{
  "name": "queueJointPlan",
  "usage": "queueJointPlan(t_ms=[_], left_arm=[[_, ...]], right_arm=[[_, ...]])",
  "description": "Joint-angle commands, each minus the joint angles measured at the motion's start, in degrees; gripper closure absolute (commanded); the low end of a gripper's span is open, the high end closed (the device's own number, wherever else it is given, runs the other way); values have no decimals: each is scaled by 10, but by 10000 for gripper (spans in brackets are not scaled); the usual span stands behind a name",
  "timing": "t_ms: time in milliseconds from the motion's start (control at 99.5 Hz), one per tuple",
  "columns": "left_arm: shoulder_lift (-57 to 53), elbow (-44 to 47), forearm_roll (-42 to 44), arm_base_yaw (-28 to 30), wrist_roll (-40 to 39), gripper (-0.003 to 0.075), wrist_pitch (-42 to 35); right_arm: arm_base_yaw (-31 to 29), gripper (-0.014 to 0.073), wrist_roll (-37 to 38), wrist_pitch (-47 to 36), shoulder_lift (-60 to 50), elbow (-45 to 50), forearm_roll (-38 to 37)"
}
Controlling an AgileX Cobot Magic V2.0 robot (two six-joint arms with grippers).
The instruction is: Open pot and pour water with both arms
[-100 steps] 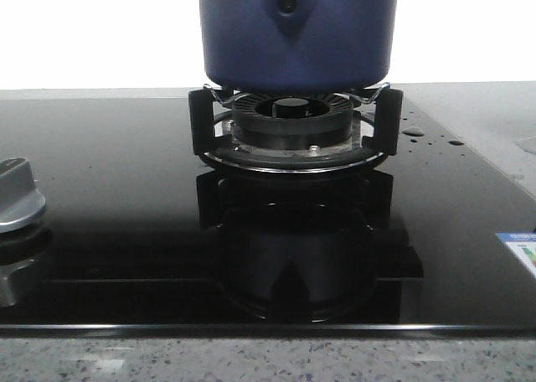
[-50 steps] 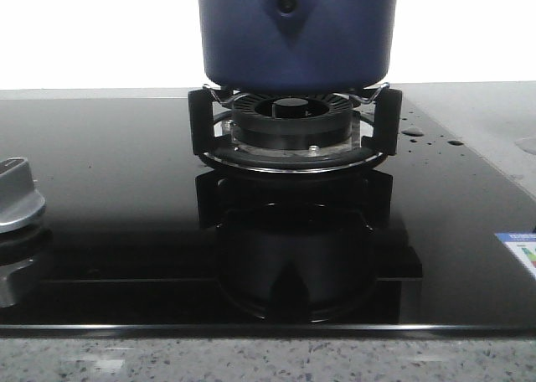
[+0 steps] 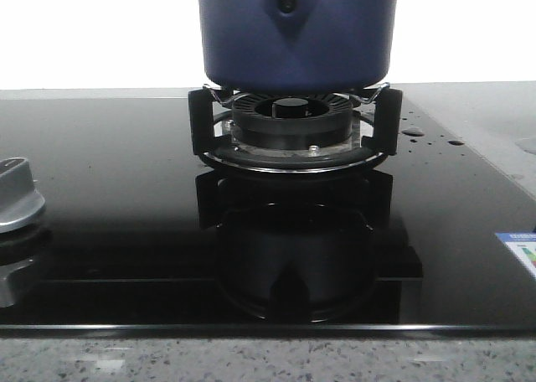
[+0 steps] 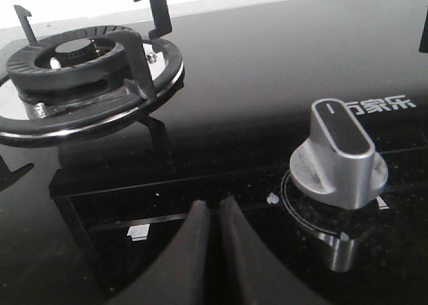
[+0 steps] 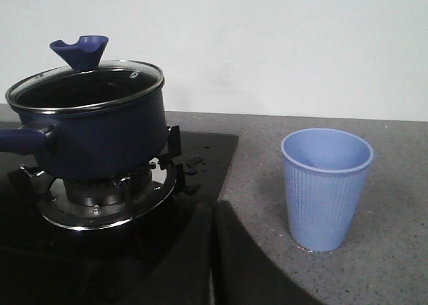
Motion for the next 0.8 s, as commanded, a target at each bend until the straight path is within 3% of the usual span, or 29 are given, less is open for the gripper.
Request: queueJointPlan(t_ms=[0,693,794], left_arm=[[-18,26,2,1,-7,740,-20],[-18,26,2,1,-7,740,-20],[-18,26,2,1,-7,740,-20]], right_arm=[[-2,665,-6,-45,-5,-12,10],[-2,665,-6,-45,-5,-7,3],[-2,665,-6,-98,-5,26,-19]])
